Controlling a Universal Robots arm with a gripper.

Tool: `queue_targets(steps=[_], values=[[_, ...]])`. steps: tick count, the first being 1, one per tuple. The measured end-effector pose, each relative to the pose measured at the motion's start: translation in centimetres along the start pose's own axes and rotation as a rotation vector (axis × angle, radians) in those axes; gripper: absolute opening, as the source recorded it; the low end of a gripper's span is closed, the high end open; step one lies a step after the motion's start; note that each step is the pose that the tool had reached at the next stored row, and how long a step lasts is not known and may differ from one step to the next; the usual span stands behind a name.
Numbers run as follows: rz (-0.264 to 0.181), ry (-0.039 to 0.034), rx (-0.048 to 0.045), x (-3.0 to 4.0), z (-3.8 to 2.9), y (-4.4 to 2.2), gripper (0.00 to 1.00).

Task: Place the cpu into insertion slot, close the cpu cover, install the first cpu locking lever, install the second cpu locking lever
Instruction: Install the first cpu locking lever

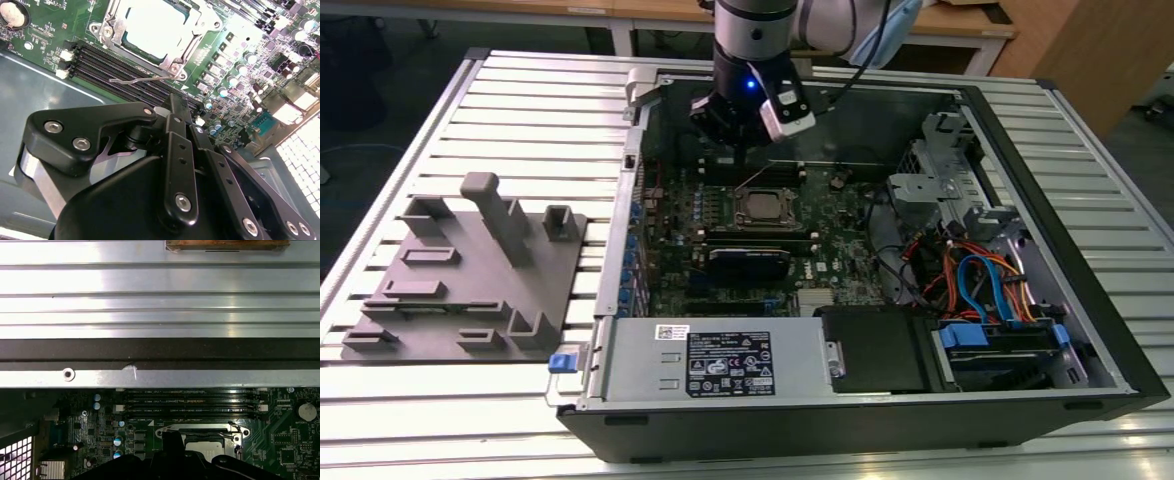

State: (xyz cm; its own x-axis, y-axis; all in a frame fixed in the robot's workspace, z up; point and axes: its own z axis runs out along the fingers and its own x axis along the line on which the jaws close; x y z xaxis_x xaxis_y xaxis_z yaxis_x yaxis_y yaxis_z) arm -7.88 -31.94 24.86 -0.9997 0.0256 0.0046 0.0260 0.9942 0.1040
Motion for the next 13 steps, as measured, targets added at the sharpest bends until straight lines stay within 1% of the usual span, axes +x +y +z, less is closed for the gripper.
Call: queue_targets(steps=[2, 3, 5, 6, 7, 8, 10, 13], values=[[0.0, -0.0001, -0.0003, 0.0, 0.0, 0.0, 0.1], [0.0, 0.0001, -0.004, -0.02, 0.0, -0.02, 0.1], [0.0, 0.0009, -0.0345, -0.01, 0.0, -0.14, 0.1], [0.0, 0.0011, -0.0442, -0.01, 0.01, -0.23, 0.1], [0.0, 0.0013, -0.0503, -0.01, 0.03, -0.31, 0.1], [0.0, 0.001, -0.0513, -0.02, 0.09, -0.32, 0.1], [0.0, 0.0012, -0.0506, -0.02, 0.21, -0.34, 0.1], [0.0, 0.0011, -0.0434, -0.14, 0.5, -0.34, 0.1]])
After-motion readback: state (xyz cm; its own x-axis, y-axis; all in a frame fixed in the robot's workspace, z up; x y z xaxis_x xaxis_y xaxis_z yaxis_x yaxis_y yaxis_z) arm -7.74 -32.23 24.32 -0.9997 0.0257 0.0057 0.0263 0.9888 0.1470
